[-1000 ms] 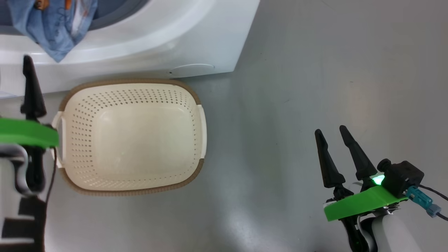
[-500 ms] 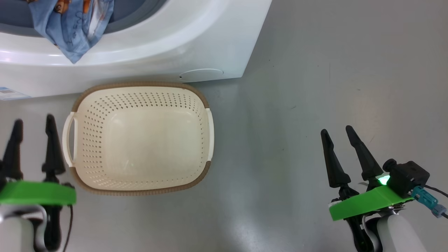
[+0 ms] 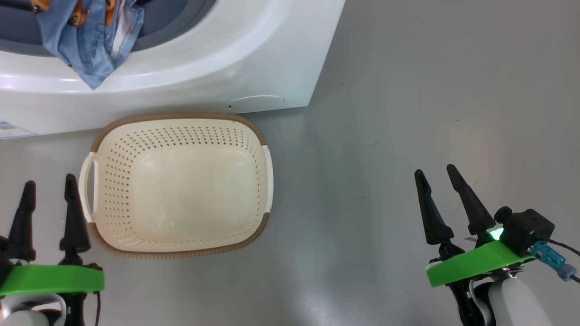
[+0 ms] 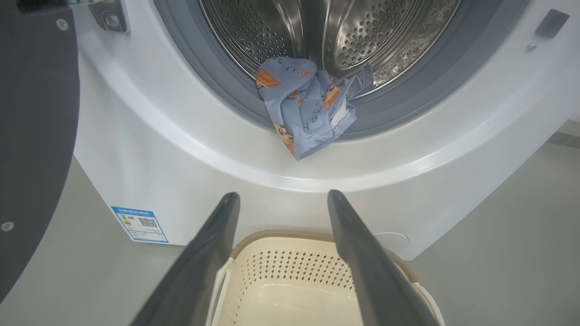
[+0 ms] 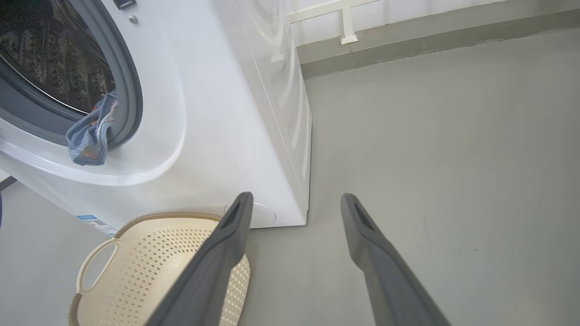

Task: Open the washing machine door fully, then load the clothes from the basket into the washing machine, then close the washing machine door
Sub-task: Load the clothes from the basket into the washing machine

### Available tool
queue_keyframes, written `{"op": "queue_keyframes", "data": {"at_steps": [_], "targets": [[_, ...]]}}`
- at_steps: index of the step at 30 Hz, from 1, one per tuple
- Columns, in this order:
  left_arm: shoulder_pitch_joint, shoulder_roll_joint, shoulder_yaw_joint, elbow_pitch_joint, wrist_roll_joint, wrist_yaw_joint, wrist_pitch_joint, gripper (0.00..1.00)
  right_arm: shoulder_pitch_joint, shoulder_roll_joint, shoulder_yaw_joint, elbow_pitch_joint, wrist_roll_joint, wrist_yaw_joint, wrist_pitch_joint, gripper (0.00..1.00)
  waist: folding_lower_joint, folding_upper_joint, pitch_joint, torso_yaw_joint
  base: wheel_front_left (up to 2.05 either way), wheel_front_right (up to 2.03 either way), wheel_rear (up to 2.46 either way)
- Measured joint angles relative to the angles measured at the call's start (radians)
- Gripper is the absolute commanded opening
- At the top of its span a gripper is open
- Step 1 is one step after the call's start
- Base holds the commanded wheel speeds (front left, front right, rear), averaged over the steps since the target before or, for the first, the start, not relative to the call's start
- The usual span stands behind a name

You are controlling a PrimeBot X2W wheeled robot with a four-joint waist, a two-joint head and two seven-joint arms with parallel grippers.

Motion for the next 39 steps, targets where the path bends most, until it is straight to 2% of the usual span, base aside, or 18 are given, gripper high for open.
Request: {"op": "queue_keyframes", "data": {"at_steps": [6, 13, 25, 39], "targets": [[-0.011, 0.005, -0.018, 0.012, -0.004, 0.000, 0.000, 1.00, 0.000, -0.001, 0.001, -0.001, 0.000, 0.000, 0.000, 1.00, 0.0000, 0.0000, 0.002, 0.002, 0.00, 0.00, 0.00], [-0.124, 0.040, -0.053, 0.084, -0.031, 0.000, 0.000, 1.00, 0.000, 0.000, 0.008, -0.001, 0.000, 0.000, 0.000, 1.00, -0.0001, 0.0000, 0.019, 0.001, 0.00, 0.00, 0.00], [-0.378, 0.088, -0.165, 0.279, -0.078, 0.000, 0.000, 1.00, -0.005, 0.015, 0.011, -0.006, 0.000, 0.000, 0.000, 1.00, -0.0001, 0.0000, 0.064, -0.009, 0.00, 0.00, 0.00], [-0.625, 0.160, -0.319, 0.564, -0.152, 0.000, 0.000, 1.00, -0.039, 0.022, 0.020, -0.014, 0.000, 0.000, 0.000, 1.00, 0.0000, 0.0000, 0.114, -0.051, 0.00, 0.00, 0.00]]}}
